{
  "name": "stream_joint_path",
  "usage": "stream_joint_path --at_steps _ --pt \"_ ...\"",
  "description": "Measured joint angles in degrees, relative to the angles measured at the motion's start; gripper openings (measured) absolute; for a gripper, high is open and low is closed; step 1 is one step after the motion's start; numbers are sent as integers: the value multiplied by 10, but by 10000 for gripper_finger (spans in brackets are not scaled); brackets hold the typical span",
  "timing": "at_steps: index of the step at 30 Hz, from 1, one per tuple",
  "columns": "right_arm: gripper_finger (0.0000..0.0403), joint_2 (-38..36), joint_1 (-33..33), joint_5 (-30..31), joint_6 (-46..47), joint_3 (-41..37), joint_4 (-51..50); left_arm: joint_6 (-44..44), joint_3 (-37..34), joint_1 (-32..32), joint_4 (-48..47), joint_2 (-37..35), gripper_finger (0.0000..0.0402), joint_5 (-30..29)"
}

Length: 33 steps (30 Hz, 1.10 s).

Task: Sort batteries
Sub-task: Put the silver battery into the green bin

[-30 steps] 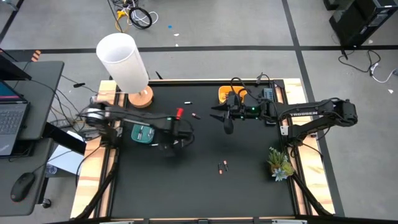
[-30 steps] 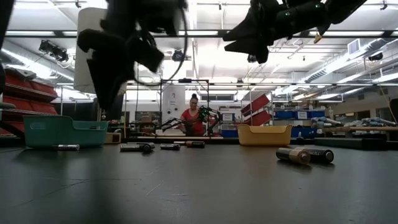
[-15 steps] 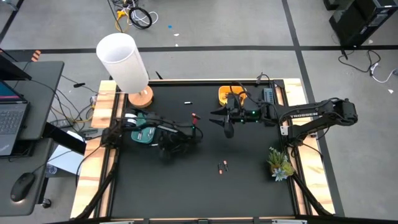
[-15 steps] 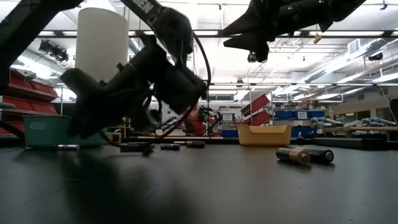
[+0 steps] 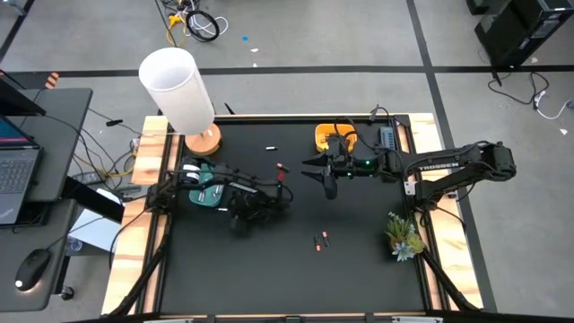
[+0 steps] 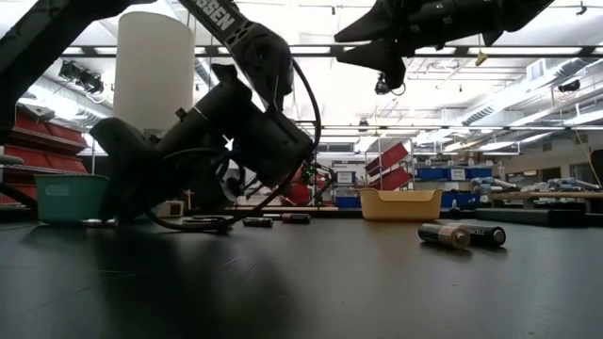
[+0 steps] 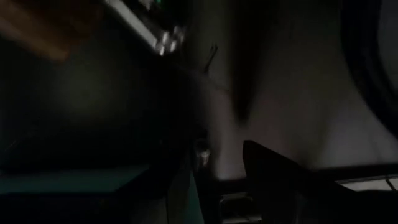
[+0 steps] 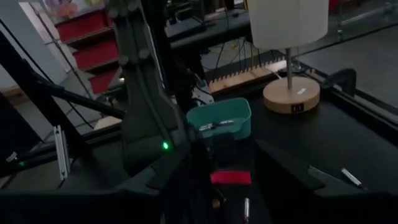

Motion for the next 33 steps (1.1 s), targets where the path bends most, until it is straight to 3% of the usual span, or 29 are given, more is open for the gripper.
stream_joint_path --at_steps 14,17,23,33 --pt "183 0 0 0 9 0 4 -14 -41 -33 39 -2 154 -38" --pt "183 0 0 0 9 0 4 -13 -41 -40 43 -3 128 -46" --pt "183 0 0 0 9 0 4 -13 -42 -48 46 -2 36 -46" --pt "183 0 0 0 3 0 4 -31 -36 -48 39 -1 31 -50"
